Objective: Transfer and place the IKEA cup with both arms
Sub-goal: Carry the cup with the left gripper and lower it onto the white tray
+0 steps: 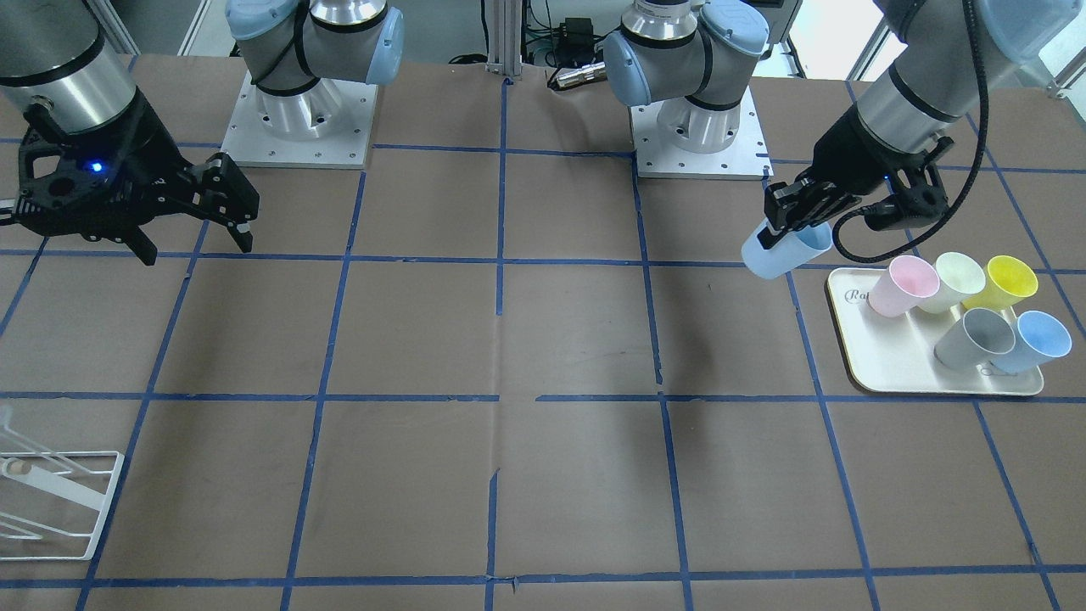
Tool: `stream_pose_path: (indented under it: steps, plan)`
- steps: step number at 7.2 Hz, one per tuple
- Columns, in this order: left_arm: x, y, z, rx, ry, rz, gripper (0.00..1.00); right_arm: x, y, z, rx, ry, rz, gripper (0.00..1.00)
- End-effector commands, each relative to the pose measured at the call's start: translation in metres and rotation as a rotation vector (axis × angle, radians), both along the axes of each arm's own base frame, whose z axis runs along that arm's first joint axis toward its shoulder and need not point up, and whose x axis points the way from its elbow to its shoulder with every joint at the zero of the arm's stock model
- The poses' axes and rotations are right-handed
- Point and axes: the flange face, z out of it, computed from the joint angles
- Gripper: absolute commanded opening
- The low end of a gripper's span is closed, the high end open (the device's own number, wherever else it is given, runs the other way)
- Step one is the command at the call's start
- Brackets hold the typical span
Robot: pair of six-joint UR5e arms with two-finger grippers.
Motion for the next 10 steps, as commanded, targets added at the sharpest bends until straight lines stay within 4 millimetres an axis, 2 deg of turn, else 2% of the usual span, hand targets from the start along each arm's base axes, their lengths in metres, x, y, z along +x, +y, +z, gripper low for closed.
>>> stream_pose_path:
  steps: [1,2,3,4,6,7,9,10]
  plan:
    - [0.066,0.005,-0.013,0.072,-0.166,-0.162,0.00,0.029,0.000,0.012,0.057,0.031,-0.138,1.00]
    - [0.095,0.005,-0.023,0.118,-0.207,-0.242,0.00,0.029,0.005,0.009,0.063,0.028,-0.151,1.00]
    - [0.113,-0.002,-0.034,0.140,-0.285,-0.309,0.00,0.028,0.007,0.007,0.058,0.043,-0.154,1.00]
    - [0.123,-0.013,-0.045,0.122,-0.322,-0.342,0.00,0.028,0.008,0.014,0.044,0.045,-0.153,1.00]
    - [0.141,-0.036,-0.067,0.073,-0.355,-0.357,0.00,0.028,0.009,0.008,0.056,0.043,-0.149,1.00]
    - [0.146,-0.039,-0.080,0.077,-0.343,-0.344,0.00,0.028,0.008,0.009,0.053,0.045,-0.142,1.00]
    - [0.178,-0.043,-0.105,0.053,-0.327,-0.286,0.00,0.027,0.008,0.006,0.057,0.042,-0.141,1.00]
    - [0.184,-0.042,-0.122,0.050,-0.276,-0.272,0.00,0.026,0.008,0.006,0.057,0.043,-0.142,1.00]
